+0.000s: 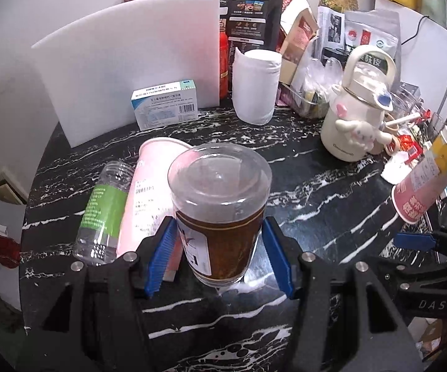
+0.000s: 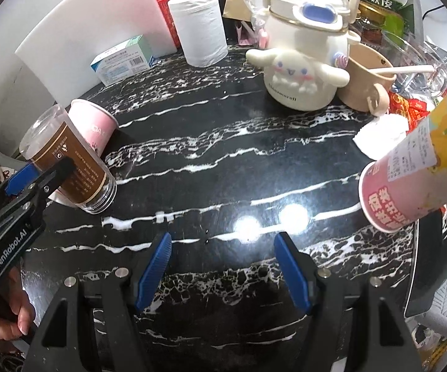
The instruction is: Flip cup upside down
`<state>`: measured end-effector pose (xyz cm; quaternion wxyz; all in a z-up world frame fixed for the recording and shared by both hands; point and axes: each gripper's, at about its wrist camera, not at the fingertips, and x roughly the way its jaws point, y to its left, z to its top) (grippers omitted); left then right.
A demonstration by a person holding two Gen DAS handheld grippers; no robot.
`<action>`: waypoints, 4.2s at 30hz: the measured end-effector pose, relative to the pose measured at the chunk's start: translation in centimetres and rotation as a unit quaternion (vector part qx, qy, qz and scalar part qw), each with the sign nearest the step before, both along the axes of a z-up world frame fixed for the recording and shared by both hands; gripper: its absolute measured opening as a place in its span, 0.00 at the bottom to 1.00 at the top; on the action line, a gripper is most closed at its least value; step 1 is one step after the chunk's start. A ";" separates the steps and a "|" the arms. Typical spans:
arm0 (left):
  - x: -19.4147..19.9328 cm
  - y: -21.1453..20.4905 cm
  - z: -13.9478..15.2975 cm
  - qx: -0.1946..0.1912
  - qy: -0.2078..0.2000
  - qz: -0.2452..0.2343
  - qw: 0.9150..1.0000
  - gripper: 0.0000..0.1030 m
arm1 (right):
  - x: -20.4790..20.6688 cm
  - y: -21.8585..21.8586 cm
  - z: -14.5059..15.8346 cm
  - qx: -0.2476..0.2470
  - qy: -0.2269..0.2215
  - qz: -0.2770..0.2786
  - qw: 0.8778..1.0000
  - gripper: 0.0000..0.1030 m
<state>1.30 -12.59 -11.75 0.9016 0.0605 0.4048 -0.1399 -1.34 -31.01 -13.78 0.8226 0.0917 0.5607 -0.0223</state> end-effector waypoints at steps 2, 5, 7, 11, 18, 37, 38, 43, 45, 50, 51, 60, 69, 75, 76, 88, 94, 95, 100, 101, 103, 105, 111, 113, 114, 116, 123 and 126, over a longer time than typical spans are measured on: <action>-0.5 0.2 -0.3 -0.005 0.001 0.002 1.000 0.54 | -0.2 0.3 -0.3 0.000 0.001 0.003 1.000 0.67; -1.5 0.6 -0.7 -0.013 -0.005 0.011 1.000 0.54 | -0.6 0.8 -0.6 -0.001 -0.003 0.011 1.000 0.67; -2.4 1.0 -0.9 -0.019 -0.016 0.022 0.999 0.54 | -0.8 1.2 -0.8 -0.004 -0.007 0.017 1.000 0.67; -3.9 2.1 -1.5 -0.027 -0.024 0.039 0.999 0.54 | -1.4 1.7 -1.3 -0.002 -0.010 0.026 1.000 0.67; -5.8 3.0 -2.3 -0.021 -0.032 0.046 0.998 0.54 | -2.7 2.7 -2.3 0.000 -0.010 0.045 0.999 0.67; -5.4 2.9 1.9 0.003 0.002 0.011 1.000 0.76 | -3.4 4.7 0.2 -0.005 -0.024 0.054 0.998 0.67; -5.5 3.1 2.7 -0.001 0.003 0.009 1.000 0.77 | -3.4 4.8 0.7 -0.006 -0.028 0.057 0.998 0.67; -5.7 4.2 6.1 0.003 0.003 0.014 1.000 0.80 | -3.4 5.8 3.6 -0.018 -0.045 0.072 0.996 0.67; -5.7 5.0 7.5 0.003 0.006 0.022 1.000 0.80 | -3.5 6.1 4.7 -0.019 -0.052 0.075 0.996 0.67; -5.7 7.1 10.1 0.006 0.012 0.041 0.999 0.81 | -4.0 7.1 6.9 -0.019 -0.063 0.083 0.994 0.67; -5.7 7.5 10.5 0.009 0.014 0.044 0.999 0.81 | -4.1 7.3 7.4 -0.019 -0.067 0.086 0.994 0.67; -6.3 10.7 12.4 0.023 0.049 0.073 0.996 0.82 | -4.7 9.7 11.3 -0.030 -0.093 0.112 0.989 0.67; -6.2 13.4 11.5 0.017 0.086 0.121 0.989 0.82 | -4.7 11.8 13.1 -0.041 -0.116 0.135 0.983 0.68; -6.0 14.4 11.0 0.013 0.098 0.138 0.985 0.82 | -4.5 12.2 12.8 -0.038 -0.115 0.139 0.983 0.68; -6.0 14.4 10.9 0.013 0.099 0.138 0.985 0.82 | -4.5 12.3 12.8 -0.038 -0.114 0.139 0.983 0.68; -6.1 13.7 10.7 0.022 0.102 0.121 0.987 0.82 | -4.4 12.5 12.1 -0.034 -0.102 0.135 0.985 0.68; -6.2 13.8 10.7 0.025 0.099 0.126 0.987 0.82 | -4.5 12.4 12.0 -0.036 -0.102 0.132 0.985 0.68; -6.2 13.9 10.7 0.025 0.098 0.126 0.987 0.82 | -4.5 12.4 12.0 -0.036 -0.102 0.132 0.985 0.69; -6.3 14.1 10.9 0.029 0.094 0.131 0.987 0.82 | -4.6 12.4 12.0 -0.038 -0.102 0.130 0.986 0.68; -6.3 14.2 10.9 0.028 0.093 0.131 0.987 0.82 | -4.6 12.4 12.0 -0.038 -0.101 0.130 0.986 0.68; -6.4 14.2 11.0 0.028 0.092 0.130 0.987 0.82 | -4.7 12.4 12.0 -0.038 -0.101 0.130 0.986 0.68; -6.5 14.2 11.0 0.028 0.090 0.130 0.987 0.82 | -4.7 12.3 12.0 -0.038 -0.101 0.130 0.986 0.68; -6.7 14.2 11.1 0.028 0.089 0.128 0.987 0.82 | -4.7 12.4 12.0 -0.038 -0.101 0.130 0.986 0.68; -6.8 14.2 11.1 0.027 0.089 0.128 0.987 0.82 | -4.7 12.4 12.0 -0.038 -0.101 0.130 0.986 0.68; -6.8 14.2 11.1 0.027 0.089 0.128 0.987 0.82 | -4.7 12.4 12.0 -0.038 -0.101 0.130 0.986 0.68; -6.8 14.2 11.1 0.027 0.090 0.129 0.987 0.82 | -4.7 12.4 12.0 -0.038 -0.101 0.129 0.986 0.68; -6.8 14.2 10.8 0.027 0.097 0.131 0.986 0.82 | -5.0 12.4 11.7 -0.038 -0.098 0.130 0.986 0.68; -6.8 14.2 10.7 0.028 0.098 0.131 0.986 0.82 | -5.0 12.4 11.7 -0.038 -0.097 0.130 0.986 0.68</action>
